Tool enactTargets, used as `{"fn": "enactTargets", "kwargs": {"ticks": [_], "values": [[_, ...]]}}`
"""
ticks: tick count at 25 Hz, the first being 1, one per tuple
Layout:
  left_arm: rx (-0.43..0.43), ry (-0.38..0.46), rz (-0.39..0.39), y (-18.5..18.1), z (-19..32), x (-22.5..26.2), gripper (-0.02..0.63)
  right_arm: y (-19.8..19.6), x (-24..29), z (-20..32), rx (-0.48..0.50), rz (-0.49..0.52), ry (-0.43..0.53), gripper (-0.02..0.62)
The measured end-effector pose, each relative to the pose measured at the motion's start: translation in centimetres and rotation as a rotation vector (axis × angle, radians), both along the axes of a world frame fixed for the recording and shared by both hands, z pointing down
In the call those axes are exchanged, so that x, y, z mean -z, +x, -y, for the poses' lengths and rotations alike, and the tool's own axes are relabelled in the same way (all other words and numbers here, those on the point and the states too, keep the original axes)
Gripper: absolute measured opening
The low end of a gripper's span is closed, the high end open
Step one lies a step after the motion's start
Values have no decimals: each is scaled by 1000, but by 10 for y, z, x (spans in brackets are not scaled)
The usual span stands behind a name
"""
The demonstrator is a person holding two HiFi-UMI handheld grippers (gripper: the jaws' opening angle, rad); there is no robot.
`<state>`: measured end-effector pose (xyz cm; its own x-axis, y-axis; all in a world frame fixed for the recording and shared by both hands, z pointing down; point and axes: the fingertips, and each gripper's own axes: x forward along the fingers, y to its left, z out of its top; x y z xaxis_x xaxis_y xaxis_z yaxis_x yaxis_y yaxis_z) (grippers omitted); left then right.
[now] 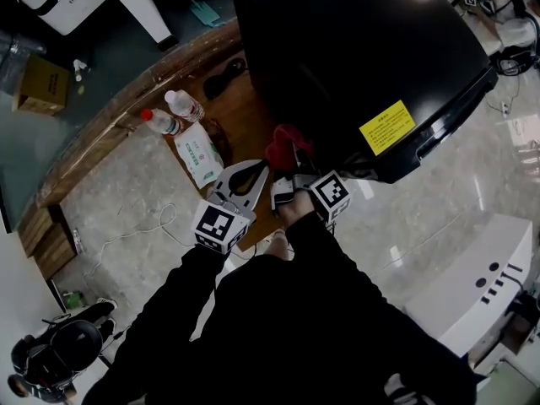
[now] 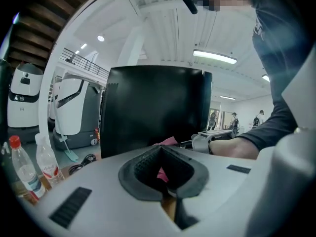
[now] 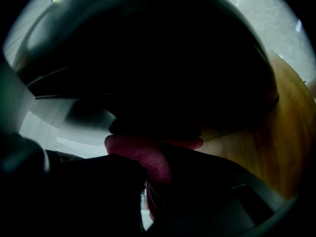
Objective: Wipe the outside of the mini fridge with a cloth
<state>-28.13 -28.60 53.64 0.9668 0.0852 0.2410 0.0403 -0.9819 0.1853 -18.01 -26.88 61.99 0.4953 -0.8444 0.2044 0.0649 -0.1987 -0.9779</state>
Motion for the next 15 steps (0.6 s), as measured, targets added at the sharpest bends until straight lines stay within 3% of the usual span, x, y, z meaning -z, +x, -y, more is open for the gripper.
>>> {"fn": "enactTargets", "kwargs": {"ticks": [11,15], "values": [[-41,-39,121,-6,-16,-91,6,-1,-108,-11,1,23,-185,57],[-57,-10,175,-13,-21,-116,6,-1,-143,-16,-13,43,-244,57]]}}
